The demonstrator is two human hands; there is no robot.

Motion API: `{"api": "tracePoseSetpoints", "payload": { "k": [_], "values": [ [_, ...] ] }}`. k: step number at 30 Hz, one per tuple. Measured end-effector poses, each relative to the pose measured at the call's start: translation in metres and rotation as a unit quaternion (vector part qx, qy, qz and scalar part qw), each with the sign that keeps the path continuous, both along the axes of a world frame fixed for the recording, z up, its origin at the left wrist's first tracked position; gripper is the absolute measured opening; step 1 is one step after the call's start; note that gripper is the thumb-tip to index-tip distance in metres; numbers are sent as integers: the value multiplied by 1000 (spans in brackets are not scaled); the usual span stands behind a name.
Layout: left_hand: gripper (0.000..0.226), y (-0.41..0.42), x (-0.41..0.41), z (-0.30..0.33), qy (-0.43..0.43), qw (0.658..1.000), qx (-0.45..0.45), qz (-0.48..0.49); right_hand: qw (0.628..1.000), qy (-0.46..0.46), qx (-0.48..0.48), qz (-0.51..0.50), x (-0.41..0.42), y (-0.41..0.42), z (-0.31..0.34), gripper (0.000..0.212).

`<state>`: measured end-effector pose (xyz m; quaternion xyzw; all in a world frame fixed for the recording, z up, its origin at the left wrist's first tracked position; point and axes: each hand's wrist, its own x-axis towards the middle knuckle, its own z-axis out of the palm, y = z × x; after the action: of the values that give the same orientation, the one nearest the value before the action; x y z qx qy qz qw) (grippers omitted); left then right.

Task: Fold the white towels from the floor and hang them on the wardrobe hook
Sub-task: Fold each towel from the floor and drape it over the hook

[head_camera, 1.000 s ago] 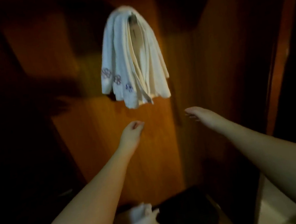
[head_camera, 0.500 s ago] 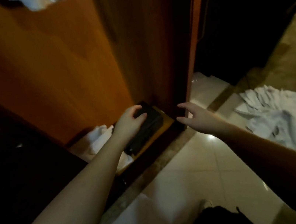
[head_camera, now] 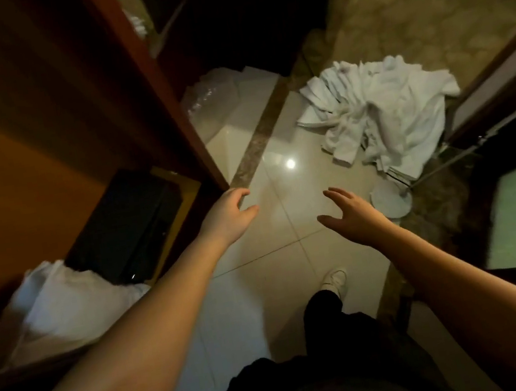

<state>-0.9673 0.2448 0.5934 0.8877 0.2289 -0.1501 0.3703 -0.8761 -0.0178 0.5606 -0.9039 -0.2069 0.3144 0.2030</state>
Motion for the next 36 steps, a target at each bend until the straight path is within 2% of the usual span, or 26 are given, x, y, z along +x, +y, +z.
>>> {"api": "tracePoseSetpoints", "payload": {
  "k": [8,15,21,27,33,36],
  "values": [
    [49,-88,160,-49,72,995,-26,-62,992,71,-55,-89,115,-93,-47,69],
    [49,-124,273,-81,111,986,-22,-122,967,136,-79,-199,187,-138,-85,65],
    [48,-133,389,-101,137,974,-17,-178,938,168,-83,-290,255,-147,-108,61],
    [45,-133,537,-131,162,955,-16,-248,901,189,-88,-380,362,-137,-134,59],
    [35,-132,663,-167,156,940,-7,-304,852,217,-36,-475,461,-121,-172,54],
    [33,-139,709,-203,165,935,1,-314,840,240,-14,-486,499,-120,-206,55]
  ]
}}
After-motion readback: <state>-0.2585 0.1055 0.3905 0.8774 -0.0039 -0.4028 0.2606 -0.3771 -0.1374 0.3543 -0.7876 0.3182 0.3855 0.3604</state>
